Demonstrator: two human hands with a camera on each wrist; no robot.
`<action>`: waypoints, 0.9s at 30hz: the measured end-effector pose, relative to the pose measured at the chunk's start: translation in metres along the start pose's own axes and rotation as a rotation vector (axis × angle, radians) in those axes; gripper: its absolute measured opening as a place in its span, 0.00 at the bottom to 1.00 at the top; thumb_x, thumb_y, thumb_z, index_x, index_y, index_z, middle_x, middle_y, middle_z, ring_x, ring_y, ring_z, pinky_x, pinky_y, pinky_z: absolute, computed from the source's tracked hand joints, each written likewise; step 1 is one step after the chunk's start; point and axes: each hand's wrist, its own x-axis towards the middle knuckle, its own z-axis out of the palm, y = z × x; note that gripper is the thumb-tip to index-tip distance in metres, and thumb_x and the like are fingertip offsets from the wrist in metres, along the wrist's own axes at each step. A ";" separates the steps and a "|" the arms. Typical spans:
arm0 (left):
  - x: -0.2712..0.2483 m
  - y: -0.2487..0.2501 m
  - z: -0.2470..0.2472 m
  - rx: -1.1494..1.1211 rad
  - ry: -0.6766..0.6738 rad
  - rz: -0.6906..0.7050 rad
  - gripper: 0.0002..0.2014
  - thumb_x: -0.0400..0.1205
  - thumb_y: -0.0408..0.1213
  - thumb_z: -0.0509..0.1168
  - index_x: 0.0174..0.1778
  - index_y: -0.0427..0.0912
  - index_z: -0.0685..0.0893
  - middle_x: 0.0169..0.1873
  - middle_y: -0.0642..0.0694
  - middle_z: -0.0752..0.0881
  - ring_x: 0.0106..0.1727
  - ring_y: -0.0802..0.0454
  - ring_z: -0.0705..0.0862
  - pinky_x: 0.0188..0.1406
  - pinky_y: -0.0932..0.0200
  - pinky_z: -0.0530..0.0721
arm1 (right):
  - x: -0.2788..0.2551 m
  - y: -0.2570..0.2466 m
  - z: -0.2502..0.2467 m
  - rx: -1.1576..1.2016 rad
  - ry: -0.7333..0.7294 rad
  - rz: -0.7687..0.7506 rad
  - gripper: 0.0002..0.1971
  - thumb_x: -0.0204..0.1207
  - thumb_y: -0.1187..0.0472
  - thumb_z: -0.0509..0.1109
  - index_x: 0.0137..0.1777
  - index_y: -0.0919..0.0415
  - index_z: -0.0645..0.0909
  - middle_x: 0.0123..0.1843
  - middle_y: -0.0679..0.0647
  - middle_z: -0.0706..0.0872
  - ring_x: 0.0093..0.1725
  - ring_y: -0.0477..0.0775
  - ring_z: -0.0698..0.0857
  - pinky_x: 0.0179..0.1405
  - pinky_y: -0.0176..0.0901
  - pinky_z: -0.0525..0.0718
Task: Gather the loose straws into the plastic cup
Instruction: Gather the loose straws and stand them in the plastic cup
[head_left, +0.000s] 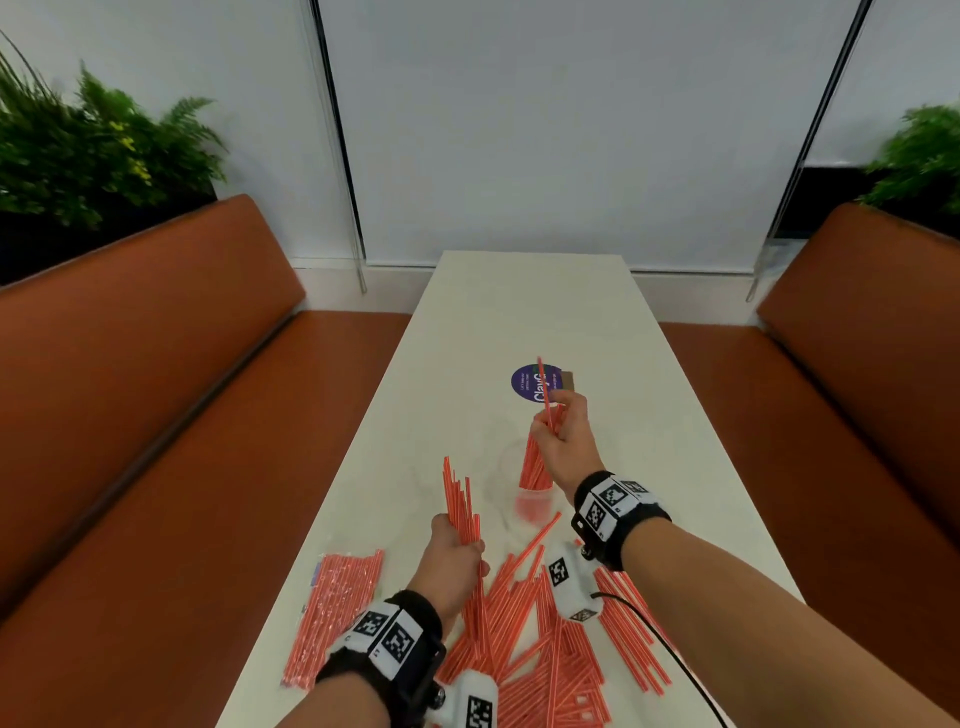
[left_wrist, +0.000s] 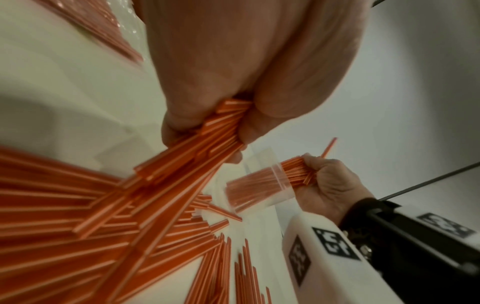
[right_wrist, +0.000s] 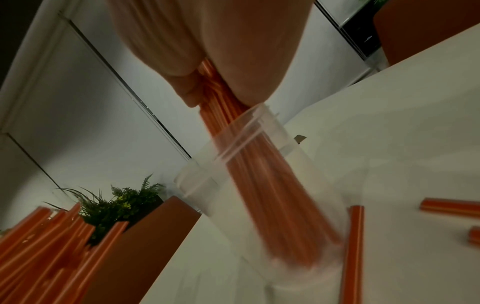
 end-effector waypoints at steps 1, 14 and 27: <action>-0.001 0.000 0.000 0.003 -0.004 0.000 0.11 0.86 0.28 0.54 0.64 0.35 0.68 0.45 0.41 0.76 0.38 0.51 0.77 0.37 0.57 0.79 | 0.000 -0.001 0.000 0.017 -0.008 -0.007 0.15 0.79 0.75 0.61 0.60 0.58 0.67 0.39 0.51 0.75 0.38 0.50 0.76 0.44 0.45 0.79; 0.000 0.009 0.004 0.012 0.042 0.084 0.11 0.86 0.30 0.55 0.64 0.37 0.69 0.43 0.42 0.78 0.41 0.50 0.79 0.39 0.57 0.80 | -0.001 -0.007 -0.011 0.054 -0.002 0.015 0.12 0.78 0.74 0.63 0.57 0.59 0.74 0.41 0.51 0.80 0.38 0.51 0.79 0.39 0.40 0.80; 0.039 0.133 0.024 -0.046 0.113 0.551 0.16 0.87 0.27 0.54 0.69 0.41 0.64 0.49 0.51 0.79 0.44 0.61 0.79 0.42 0.65 0.78 | -0.029 -0.002 -0.033 -0.087 -0.275 0.253 0.55 0.65 0.79 0.74 0.83 0.59 0.39 0.83 0.61 0.51 0.82 0.61 0.57 0.75 0.54 0.70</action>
